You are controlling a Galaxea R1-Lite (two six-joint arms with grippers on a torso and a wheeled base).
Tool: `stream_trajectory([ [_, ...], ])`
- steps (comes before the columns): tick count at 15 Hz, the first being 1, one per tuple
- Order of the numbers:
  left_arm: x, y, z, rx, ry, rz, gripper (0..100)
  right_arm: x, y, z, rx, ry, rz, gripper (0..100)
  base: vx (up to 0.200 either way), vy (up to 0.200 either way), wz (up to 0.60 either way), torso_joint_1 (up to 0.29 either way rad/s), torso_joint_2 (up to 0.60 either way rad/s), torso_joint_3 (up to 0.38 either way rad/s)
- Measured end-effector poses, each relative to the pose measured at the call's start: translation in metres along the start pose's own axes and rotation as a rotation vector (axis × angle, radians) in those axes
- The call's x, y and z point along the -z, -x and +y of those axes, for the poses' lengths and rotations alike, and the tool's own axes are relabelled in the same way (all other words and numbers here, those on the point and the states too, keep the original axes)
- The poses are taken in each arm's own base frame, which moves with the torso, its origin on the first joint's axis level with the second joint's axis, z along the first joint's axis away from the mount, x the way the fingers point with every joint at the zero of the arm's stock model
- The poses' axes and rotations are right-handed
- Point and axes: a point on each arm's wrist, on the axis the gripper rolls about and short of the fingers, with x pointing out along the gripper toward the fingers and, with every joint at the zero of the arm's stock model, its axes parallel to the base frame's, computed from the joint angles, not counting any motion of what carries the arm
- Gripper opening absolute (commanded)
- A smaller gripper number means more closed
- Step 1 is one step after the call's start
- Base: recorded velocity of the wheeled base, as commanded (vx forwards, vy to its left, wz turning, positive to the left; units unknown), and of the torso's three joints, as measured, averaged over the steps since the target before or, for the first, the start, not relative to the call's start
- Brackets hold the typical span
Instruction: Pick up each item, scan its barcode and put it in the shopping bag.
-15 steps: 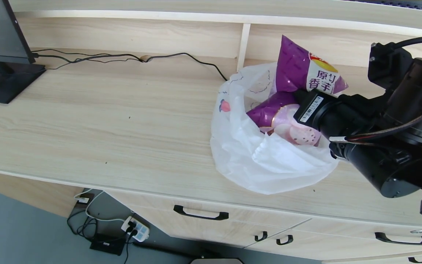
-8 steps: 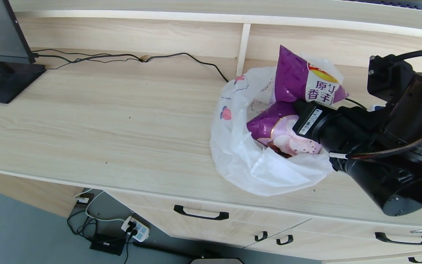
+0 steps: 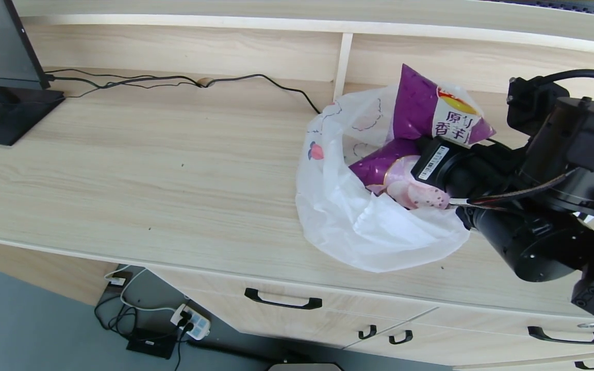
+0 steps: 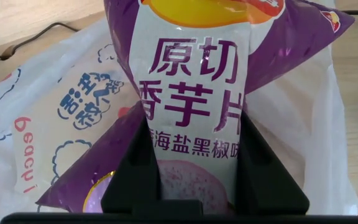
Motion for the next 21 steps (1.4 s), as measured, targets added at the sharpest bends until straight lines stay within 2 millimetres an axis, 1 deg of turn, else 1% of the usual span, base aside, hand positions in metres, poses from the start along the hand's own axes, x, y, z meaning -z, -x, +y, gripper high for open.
stream_trajectory([
  [1, 0.0, 0.0, 0.0, 0.0, 0.0, 0.0, 100, 0.001, -0.001, 0.0, 0.002, 0.002, 0.001, 100, 0.0, 0.0, 0.0, 0.0, 0.0, 0.0],
  [5, 0.0, 0.0, 0.0, 0.0, 0.0, 0.0, 100, 0.004, -0.002, 0.0, 0.001, 0.01, 0.01, 100, 0.0, 0.0, 0.0, 0.0, 0.0, 0.0],
  [9, 0.0, 0.0, 0.0, 0.0, 0.0, 0.0, 100, 0.002, -0.002, 0.001, -0.005, 0.008, 0.005, 100, 0.0, 0.0, 0.0, 0.0, 0.0, 0.0],
  [11, 0.0, 0.0, 0.0, 0.0, 0.0, 0.0, 100, 0.001, 0.004, 0.01, -0.041, 0.003, 0.007, 100, 0.0, 0.0, 0.0, 0.0, 0.0, 0.0],
  [13, 0.0, 0.0, 0.0, 0.0, 0.0, 0.0, 100, 0.002, 0.018, 0.026, -0.097, 0.0, 0.017, 100, 0.0, 0.0, 0.0, 0.0, 0.0, 0.0],
  [14, 0.0, 0.0, 0.0, 0.0, 0.0, 0.0, 100, 0.003, 0.022, 0.031, -0.106, -0.003, 0.021, 100, 0.0, 0.0, 0.0, 0.0, 0.0, 0.0],
  [16, 0.0, 0.0, 0.0, 0.0, 0.0, 0.0, 100, 0.004, 0.026, 0.034, -0.118, -0.007, 0.027, 100, 0.0, 0.0, 0.0, 0.0, 0.0, 0.0],
  [21, 0.0, 0.0, 0.0, 0.0, 0.0, 0.0, 100, 0.012, 0.031, 0.035, -0.123, 0.006, 0.045, 100, 0.0, 0.0, 0.0, 0.0, 0.0, 0.0],
])
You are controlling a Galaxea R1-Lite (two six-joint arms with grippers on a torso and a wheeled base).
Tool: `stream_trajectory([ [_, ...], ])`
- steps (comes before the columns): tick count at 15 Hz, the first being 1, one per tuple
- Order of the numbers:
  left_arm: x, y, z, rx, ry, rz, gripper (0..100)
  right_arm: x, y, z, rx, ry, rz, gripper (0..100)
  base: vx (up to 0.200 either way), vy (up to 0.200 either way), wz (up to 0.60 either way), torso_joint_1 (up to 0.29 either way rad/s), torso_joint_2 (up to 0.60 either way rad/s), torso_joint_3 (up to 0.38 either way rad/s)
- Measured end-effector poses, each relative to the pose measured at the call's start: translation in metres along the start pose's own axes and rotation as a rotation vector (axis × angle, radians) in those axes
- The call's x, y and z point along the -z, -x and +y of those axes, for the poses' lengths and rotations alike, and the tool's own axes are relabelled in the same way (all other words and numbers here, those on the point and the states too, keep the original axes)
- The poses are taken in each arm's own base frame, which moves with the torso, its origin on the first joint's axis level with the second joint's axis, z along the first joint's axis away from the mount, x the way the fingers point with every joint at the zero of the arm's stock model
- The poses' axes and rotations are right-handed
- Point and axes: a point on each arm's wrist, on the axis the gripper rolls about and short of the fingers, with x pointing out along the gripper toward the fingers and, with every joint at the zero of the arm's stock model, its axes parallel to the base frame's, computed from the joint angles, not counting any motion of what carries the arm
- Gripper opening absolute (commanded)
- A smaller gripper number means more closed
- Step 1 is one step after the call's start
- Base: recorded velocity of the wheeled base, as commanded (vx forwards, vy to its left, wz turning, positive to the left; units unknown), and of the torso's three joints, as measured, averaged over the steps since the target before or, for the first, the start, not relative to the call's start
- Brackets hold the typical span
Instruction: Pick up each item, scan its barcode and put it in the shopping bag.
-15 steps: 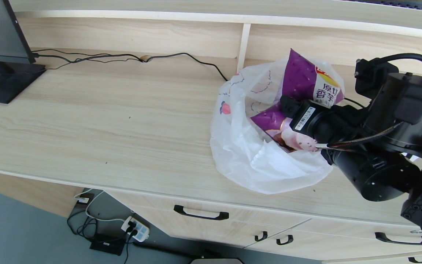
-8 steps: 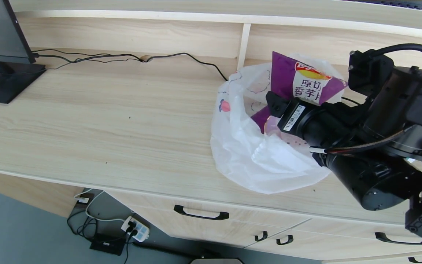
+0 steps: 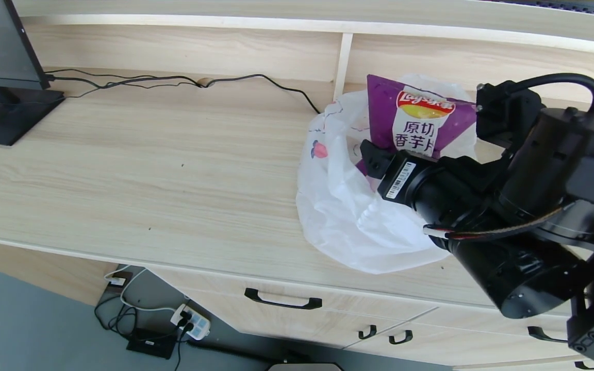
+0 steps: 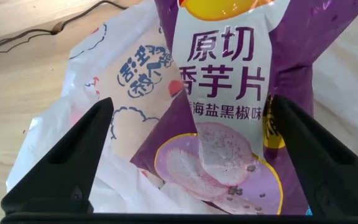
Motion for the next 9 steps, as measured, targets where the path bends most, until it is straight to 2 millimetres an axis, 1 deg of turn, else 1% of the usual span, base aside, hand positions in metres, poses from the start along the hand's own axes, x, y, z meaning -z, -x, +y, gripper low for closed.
stream_trajectory([
  [3, 0.0, 0.0, 0.0, 0.0, 0.0, 0.0, 100, 0.006, 0.009, 0.0, 0.009, -0.02, -0.02, 100, 0.0, 0.0, 0.0, 0.0, 0.0, 0.0],
  [5, 0.0, 0.0, 0.0, 0.0, 0.0, 0.0, 100, 0.003, 0.011, -0.006, 0.019, -0.021, -0.041, 100, 0.0, 0.0, 0.0, 0.0, 0.0, 0.0],
  [7, 0.0, 0.0, 0.0, 0.0, 0.0, 0.0, 100, -0.005, 0.013, -0.012, 0.031, -0.012, -0.061, 100, 0.0, 0.0, 0.0, 0.0, 0.0, 0.0],
  [9, 0.0, 0.0, 0.0, 0.0, 0.0, 0.0, 100, -0.022, 0.017, -0.021, 0.041, 0.014, -0.098, 100, 0.0, 0.0, 0.0, 0.0, 0.0, 0.0],
])
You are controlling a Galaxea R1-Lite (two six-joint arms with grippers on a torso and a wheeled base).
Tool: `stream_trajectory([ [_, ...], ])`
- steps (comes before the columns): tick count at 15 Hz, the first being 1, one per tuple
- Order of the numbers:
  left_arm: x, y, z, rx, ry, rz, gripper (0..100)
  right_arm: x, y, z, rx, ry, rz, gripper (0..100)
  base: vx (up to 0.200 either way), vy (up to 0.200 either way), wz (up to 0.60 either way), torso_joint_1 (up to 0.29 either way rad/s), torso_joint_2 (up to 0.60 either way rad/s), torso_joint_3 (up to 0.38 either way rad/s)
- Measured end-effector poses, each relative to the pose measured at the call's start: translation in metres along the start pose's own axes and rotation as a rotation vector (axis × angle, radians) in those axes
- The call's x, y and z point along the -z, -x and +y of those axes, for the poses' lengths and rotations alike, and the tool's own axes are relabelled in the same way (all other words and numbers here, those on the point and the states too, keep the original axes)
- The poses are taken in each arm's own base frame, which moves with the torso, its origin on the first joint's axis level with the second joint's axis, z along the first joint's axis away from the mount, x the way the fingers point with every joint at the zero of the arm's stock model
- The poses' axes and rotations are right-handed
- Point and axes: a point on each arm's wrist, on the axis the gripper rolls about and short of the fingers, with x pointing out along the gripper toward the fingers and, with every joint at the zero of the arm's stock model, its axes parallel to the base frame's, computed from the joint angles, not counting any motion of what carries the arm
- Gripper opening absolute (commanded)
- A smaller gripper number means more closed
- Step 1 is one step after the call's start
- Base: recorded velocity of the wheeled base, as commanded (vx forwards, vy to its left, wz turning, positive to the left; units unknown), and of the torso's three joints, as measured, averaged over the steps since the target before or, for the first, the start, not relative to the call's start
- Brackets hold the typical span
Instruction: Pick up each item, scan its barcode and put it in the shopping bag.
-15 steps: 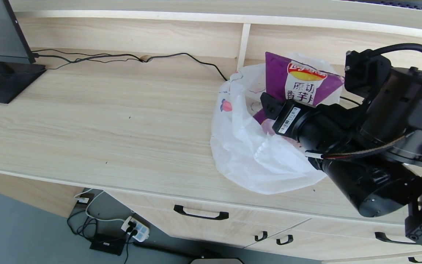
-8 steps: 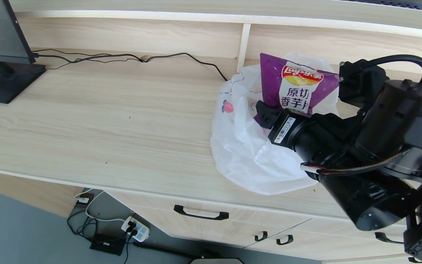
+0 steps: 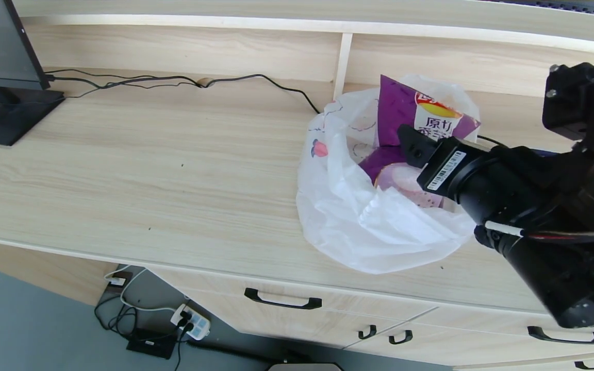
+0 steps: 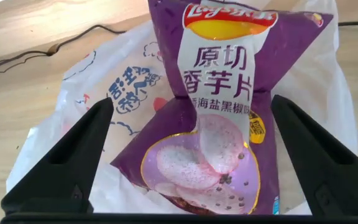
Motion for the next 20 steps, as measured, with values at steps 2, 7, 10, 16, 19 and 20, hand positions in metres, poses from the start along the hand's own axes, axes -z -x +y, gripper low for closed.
stream_trajectory([
  [2, 0.0, 0.0, 0.0, 0.0, 0.0, 0.001, 100, -0.012, 0.001, -0.005, 0.007, -0.007, -0.028, 100, 0.0, 0.0, 0.0, 0.0, 0.0, 0.0],
  [7, 0.0, 0.0, 0.0, 0.0, 0.002, 0.0, 100, -0.036, 0.017, -0.02, 0.01, 0.019, -0.08, 100, 0.0, 0.0, 0.0, 0.0, 0.0, 0.0],
  [10, 0.0, 0.0, 0.0, 0.0, 0.001, 0.0, 100, -0.041, 0.052, -0.048, -0.008, 0.091, -0.076, 100, 0.0, 0.0, 0.0, 0.0, 0.0, 0.0],
  [16, 0.0, 0.0, 0.0, 0.0, 0.002, -0.001, 100, -0.008, 0.139, -0.144, 0.028, 0.229, -0.025, 100, 0.0, 0.0, 0.0, 0.0, 0.0, 0.0],
  [19, 0.0, 0.0, 0.0, 0.0, 0.001, 0.0, 100, 0.02, 0.17, -0.183, -0.015, 0.355, 0.071, 100, 0.0, 0.0, 0.0, 0.0, 0.0, 0.0],
  [20, 0.0, 0.0, 0.0, 0.0, 0.002, -0.001, 100, 0.03, 0.178, -0.195, -0.049, 0.409, 0.117, 100, 0.0, 0.0, 0.0, 0.0, 0.0, 0.0],
])
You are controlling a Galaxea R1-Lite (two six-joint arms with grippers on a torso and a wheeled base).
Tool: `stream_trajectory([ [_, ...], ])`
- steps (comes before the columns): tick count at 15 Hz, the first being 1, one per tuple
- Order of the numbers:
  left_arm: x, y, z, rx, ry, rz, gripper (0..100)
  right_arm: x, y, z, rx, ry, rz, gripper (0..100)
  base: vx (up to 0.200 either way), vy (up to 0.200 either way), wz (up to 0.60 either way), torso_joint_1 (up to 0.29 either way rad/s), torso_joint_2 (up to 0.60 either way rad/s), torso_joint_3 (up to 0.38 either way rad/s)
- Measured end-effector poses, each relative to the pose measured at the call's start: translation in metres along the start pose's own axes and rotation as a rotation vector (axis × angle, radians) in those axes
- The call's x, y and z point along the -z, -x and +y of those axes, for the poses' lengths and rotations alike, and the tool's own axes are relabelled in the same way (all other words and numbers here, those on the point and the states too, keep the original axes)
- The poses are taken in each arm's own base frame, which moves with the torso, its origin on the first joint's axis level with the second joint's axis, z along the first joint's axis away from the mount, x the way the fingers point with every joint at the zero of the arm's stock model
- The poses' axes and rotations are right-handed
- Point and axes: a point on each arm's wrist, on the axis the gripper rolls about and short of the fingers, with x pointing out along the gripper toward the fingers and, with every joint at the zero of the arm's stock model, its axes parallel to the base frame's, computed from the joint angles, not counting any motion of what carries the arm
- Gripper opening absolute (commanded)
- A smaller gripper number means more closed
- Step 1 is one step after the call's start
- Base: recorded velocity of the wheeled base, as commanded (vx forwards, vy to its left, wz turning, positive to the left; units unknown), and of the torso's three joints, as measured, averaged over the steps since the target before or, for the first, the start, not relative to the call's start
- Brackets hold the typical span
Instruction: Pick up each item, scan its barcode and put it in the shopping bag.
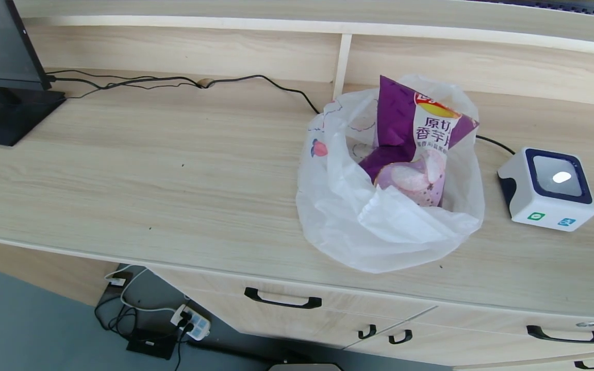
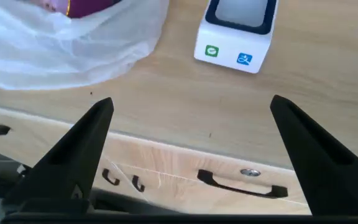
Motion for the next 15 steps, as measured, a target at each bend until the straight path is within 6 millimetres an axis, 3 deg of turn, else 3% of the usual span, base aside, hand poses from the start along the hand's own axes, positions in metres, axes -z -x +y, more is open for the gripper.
stream_trajectory([
  [3, 0.0, 0.0, 0.0, 0.0, 0.002, 0.0, 100, 0.036, 0.016, -0.013, -0.182, 0.095, 0.074, 100, 0.0, 0.0, 0.0, 0.0, 0.0, 0.0],
  [6, 0.0, 0.0, 0.0, 0.0, 0.004, 0.0, 100, 0.048, 0.022, -0.02, -0.2, 0.007, 0.082, 100, 0.0, 0.0, 0.0, 0.0, 0.0, 0.0],
  [8, 0.0, 0.0, 0.0, 0.0, 0.004, 0.0, 100, 0.052, 0.027, -0.022, -0.04, -0.029, 0.101, 100, 0.0, 0.0, 0.0, 0.0, 0.0, 0.0],
  [13, 0.0, 0.0, 0.0, 0.0, 0.003, 0.0, 100, 0.056, 0.045, -0.017, 0.627, -0.2, 0.098, 100, 0.0, 0.0, 0.0, 0.0, 0.0, 0.0],
  [15, 0.0, 0.0, 0.0, 0.0, 0.001, 0.0, 100, 0.057, 0.049, -0.015, 0.74, -0.248, 0.061, 100, 0.0, 0.0, 0.0, 0.0, 0.0, 0.0],
])
